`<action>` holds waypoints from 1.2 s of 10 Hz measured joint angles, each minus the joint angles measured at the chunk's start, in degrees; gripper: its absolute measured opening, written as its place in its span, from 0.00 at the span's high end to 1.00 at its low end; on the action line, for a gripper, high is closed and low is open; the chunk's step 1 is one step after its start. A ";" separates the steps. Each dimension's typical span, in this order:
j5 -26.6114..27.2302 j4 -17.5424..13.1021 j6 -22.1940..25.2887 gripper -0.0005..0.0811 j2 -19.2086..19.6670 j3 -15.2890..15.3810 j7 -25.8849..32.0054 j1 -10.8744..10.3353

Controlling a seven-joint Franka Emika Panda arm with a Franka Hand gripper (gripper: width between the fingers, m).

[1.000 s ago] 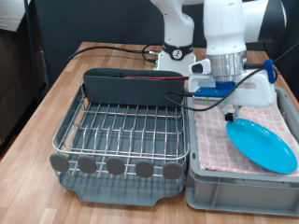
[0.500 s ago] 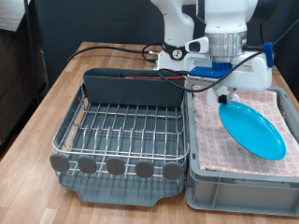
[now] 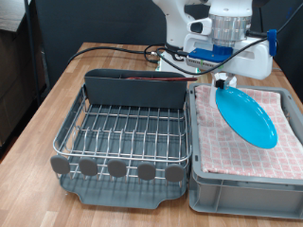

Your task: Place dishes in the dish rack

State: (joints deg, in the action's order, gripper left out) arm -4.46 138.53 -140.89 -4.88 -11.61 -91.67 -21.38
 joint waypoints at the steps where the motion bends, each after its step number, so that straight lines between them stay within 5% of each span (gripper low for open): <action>1: -1.01 -0.25 1.79 0.97 -0.86 -0.01 -0.70 0.03; 5: -4.33 -1.63 9.06 0.97 -3.53 0.01 -2.25 0.05; 12: -7.87 -2.32 14.67 0.97 -5.39 0.20 -0.23 0.23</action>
State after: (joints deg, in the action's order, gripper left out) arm -12.32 136.21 -126.23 -10.27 -11.42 -91.90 -21.14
